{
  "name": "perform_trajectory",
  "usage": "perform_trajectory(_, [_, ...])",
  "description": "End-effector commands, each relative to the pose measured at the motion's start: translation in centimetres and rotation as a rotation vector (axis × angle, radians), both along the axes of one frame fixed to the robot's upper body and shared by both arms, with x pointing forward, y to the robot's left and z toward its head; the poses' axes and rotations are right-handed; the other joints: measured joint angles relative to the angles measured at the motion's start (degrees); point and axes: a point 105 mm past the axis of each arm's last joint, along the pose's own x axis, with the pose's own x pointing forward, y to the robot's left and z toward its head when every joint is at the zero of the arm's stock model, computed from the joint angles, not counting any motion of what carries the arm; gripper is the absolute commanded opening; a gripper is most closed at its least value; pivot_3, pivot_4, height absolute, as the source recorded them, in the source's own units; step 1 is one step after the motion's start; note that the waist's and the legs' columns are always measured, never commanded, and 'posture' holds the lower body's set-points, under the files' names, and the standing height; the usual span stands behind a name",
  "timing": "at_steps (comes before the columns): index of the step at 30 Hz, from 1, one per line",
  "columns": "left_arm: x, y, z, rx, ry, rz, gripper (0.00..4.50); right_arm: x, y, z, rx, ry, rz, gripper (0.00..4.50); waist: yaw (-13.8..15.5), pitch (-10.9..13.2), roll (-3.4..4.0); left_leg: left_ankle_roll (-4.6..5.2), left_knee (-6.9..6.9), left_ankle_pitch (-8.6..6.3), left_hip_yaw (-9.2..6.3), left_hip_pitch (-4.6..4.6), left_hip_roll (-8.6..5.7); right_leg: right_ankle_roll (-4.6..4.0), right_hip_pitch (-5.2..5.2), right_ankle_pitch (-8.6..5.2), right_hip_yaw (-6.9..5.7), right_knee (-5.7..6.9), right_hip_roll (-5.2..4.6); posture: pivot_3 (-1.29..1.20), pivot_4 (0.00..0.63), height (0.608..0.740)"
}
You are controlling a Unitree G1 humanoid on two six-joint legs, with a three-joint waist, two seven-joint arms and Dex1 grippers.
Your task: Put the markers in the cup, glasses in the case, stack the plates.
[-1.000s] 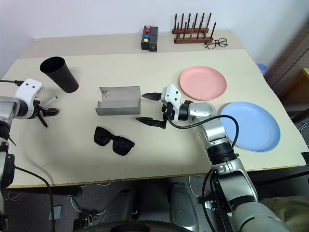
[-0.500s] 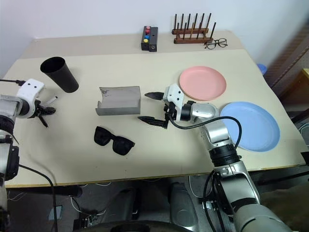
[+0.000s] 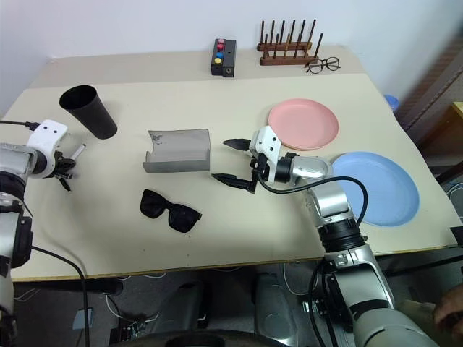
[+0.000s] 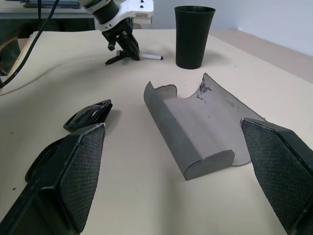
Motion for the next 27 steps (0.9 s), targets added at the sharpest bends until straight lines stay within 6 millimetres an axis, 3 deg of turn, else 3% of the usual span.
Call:
perform_trajectory(1, [-0.4,0.5,0.1,-0.01,0.002,0.035,0.91,-0.1,0.1,1.7,0.035,-0.061,0.01,4.5,-0.01,0.0,0.0,0.0,0.0,0.0,0.0,0.0,0.0,0.0,0.0,0.0,0.0,0.0,0.0,0.0,0.15,0.74])
perform_trajectory(4, [-0.3,0.5,0.1,-0.014,0.002,0.04,0.07,-0.1,0.1,1.8,0.037,-0.062,0.011,4.5,0.01,0.0,0.0,0.0,0.0,0.0,0.0,0.0,0.0,0.0,0.0,0.0,0.0,0.0,0.0,0.0,0.15,0.74])
perform_trajectory(11, [-0.1,0.1,0.6,-0.076,-0.03,0.061,0.03,-0.1,0.0,1.8,0.036,-0.063,0.009,4.5,0.03,0.0,0.0,0.0,0.0,0.0,0.01,0.01,0.0,0.0,0.0,0.0,0.01,0.0,0.0,0.0,0.15,0.74])
perform_trajectory(17, [-0.8,0.2,3.6,-0.287,-0.155,0.147,0.03,0.0,-0.1,1.8,0.035,-0.067,0.003,4.5,-0.08,0.01,-0.01,0.0,0.01,0.0,-0.01,-0.03,0.01,0.0,0.0,0.0,0.0,0.0,0.0,0.0,0.15,0.74])
perform_trajectory(21, [-3.2,1.7,6.5,-0.368,-0.309,0.266,0.03,0.1,-0.2,1.8,0.037,-0.068,-0.002,4.5,-0.5,0.02,-0.02,0.0,-0.02,0.0,-0.04,-0.04,0.05,0.0,-0.08,0.01,0.02,0.03,-0.01,0.0,0.15,0.74])
perform_trajectory(24, [-6.5,3.5,8.0,-0.401,-0.443,0.407,0.03,0.1,-0.4,1.7,0.038,-0.069,-0.003,4.5,-0.77,0.02,-0.02,-0.01,-0.03,0.0,-0.14,-0.04,0.12,-0.01,-0.11,0.01,0.04,0.06,-0.05,0.0,0.15,0.74])
perform_trajectory(27, [-9.8,5.7,8.9,-0.322,-0.603,0.539,0.03,0.3,-0.5,1.8,0.04,-0.071,-0.003,4.5,-0.74,0.02,-0.02,-0.01,-0.06,0.0,-0.15,-0.01,0.15,-0.01,-0.1,0.01,0.07,0.04,-0.1,0.0,0.15,0.74])
